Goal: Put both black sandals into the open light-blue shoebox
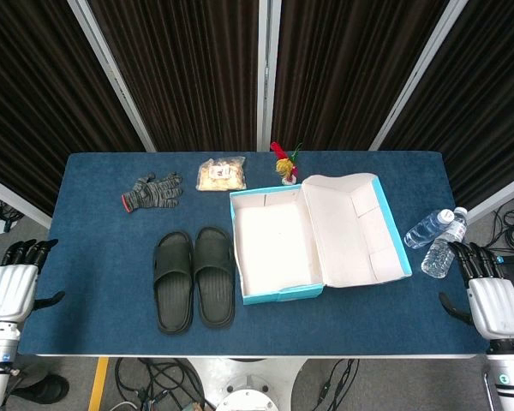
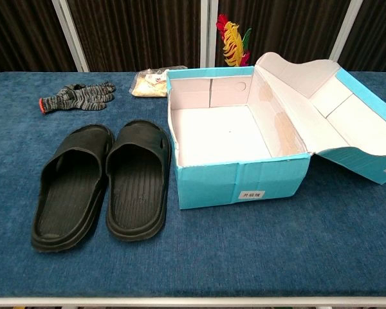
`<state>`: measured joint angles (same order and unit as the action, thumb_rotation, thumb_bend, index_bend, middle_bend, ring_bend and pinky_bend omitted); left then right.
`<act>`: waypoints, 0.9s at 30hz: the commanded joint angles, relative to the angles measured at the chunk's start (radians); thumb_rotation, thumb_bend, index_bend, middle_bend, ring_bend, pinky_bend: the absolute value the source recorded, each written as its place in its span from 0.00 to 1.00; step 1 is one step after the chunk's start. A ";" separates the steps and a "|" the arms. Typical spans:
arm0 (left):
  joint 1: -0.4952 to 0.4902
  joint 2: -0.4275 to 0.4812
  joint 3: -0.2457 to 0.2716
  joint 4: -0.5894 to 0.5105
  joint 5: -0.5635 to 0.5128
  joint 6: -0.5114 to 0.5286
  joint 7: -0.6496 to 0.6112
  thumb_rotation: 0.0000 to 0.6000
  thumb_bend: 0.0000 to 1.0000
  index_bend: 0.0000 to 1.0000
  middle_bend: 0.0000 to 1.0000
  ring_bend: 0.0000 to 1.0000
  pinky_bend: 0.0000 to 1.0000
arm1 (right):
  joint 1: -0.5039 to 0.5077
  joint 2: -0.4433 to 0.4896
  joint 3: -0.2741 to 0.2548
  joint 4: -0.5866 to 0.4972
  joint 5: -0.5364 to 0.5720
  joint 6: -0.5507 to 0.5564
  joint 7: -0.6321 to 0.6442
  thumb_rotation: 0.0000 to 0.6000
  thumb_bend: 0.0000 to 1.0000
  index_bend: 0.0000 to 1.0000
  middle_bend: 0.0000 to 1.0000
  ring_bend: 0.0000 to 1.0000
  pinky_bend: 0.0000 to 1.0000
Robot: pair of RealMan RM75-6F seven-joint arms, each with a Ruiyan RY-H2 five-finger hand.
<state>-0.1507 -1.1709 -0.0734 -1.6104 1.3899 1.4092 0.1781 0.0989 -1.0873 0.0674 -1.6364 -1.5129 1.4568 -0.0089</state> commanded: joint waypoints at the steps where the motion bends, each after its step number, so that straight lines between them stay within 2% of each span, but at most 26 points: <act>1: 0.011 -0.031 -0.004 0.021 0.016 0.039 0.019 1.00 0.00 0.14 0.17 0.11 0.12 | 0.001 0.003 0.002 -0.003 0.001 0.002 0.003 1.00 0.20 0.00 0.09 0.00 0.09; 9: 0.012 -0.038 -0.001 0.009 0.019 0.039 0.024 1.00 0.00 0.14 0.17 0.11 0.12 | -0.002 0.007 0.001 -0.003 -0.015 0.017 0.020 1.00 0.20 0.00 0.09 0.00 0.10; 13: -0.032 -0.017 -0.029 -0.012 0.030 0.003 0.019 1.00 0.00 0.14 0.17 0.11 0.12 | -0.004 0.016 0.004 -0.007 -0.025 0.033 0.020 1.00 0.20 0.00 0.09 0.00 0.10; 16: -0.089 0.009 -0.062 -0.041 0.034 -0.056 -0.012 1.00 0.00 0.14 0.17 0.13 0.18 | -0.002 0.028 0.008 -0.017 -0.038 0.044 0.008 1.00 0.20 0.00 0.09 0.00 0.10; 19: -0.154 0.039 -0.092 -0.080 0.024 -0.143 -0.062 1.00 0.00 0.14 0.17 0.24 0.35 | 0.000 0.038 0.009 -0.030 -0.053 0.053 0.000 1.00 0.20 0.00 0.09 0.00 0.11; 22: -0.221 0.056 -0.118 -0.109 0.000 -0.236 -0.073 1.00 0.00 0.14 0.17 0.43 0.54 | 0.001 0.044 0.007 -0.037 -0.057 0.052 -0.001 1.00 0.20 0.00 0.09 0.00 0.11; 23: -0.251 0.056 -0.130 -0.121 -0.016 -0.274 -0.066 1.00 0.00 0.14 0.17 0.52 0.61 | 0.002 0.047 0.007 -0.039 -0.057 0.050 -0.001 1.00 0.20 0.00 0.09 0.00 0.11; 25: -0.306 0.047 -0.150 -0.141 -0.046 -0.343 -0.064 1.00 0.00 0.14 0.17 0.61 0.68 | 0.002 0.049 0.007 -0.041 -0.057 0.049 -0.001 1.00 0.20 0.00 0.08 0.00 0.11; 27: -0.351 0.036 -0.166 -0.157 -0.074 -0.403 -0.078 1.00 0.00 0.14 0.17 0.66 0.70 | 0.002 0.050 0.006 -0.042 -0.057 0.050 0.000 1.00 0.20 0.00 0.08 0.00 0.12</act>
<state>-0.4310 -1.1309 -0.2047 -1.7317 1.3608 1.0866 0.1171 0.1011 -1.0370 0.0736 -1.6782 -1.5704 1.5067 -0.0083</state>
